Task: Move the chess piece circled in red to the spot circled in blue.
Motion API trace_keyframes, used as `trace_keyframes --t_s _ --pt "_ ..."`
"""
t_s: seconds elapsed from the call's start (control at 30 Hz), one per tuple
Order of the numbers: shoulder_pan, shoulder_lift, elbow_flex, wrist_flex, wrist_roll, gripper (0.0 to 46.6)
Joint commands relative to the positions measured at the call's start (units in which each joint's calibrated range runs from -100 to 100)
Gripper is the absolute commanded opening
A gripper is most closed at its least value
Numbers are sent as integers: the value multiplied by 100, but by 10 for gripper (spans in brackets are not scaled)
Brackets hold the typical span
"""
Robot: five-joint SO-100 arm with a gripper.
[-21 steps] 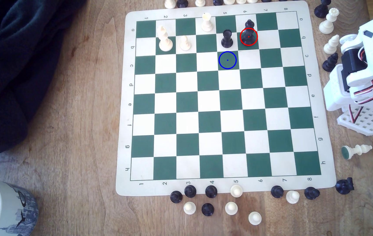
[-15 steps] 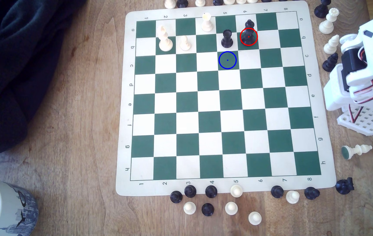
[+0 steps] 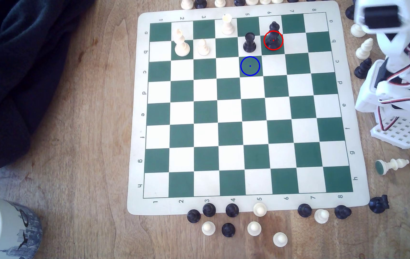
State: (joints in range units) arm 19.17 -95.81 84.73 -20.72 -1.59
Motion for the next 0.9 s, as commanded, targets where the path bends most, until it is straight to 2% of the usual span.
trace_keyframes --t_s 0.0,0.07,0.17,0.2,0.23,0.3,0.33,0.37,0.4,0.47,0.57,0.6,0.63,0.73,0.87 --pt "519 -3 -1202 2620 -34 2" --pt "816 99 -1519 3382 -34 2" --pt "855 549 -1909 4275 -34 2" --pt "973 702 -2081 4856 -39 29" --pt "1020 753 -2144 5045 -39 33" --pt "1067 905 -2290 5421 -44 26" --pt "1043 999 -2407 5618 -156 21" --pt "1067 1211 -2879 6625 -147 9" --pt "1059 1219 -2942 6748 -142 5" --pt "1059 1440 -3060 6822 -151 16" --pt "1027 2306 -3659 7281 -317 25" --pt "1035 2561 -3867 7395 -405 34" --pt "1090 3112 -4311 7641 -547 63" --pt "1098 3792 -4901 8050 -679 88" --pt "1192 5006 -5998 8796 -874 83"
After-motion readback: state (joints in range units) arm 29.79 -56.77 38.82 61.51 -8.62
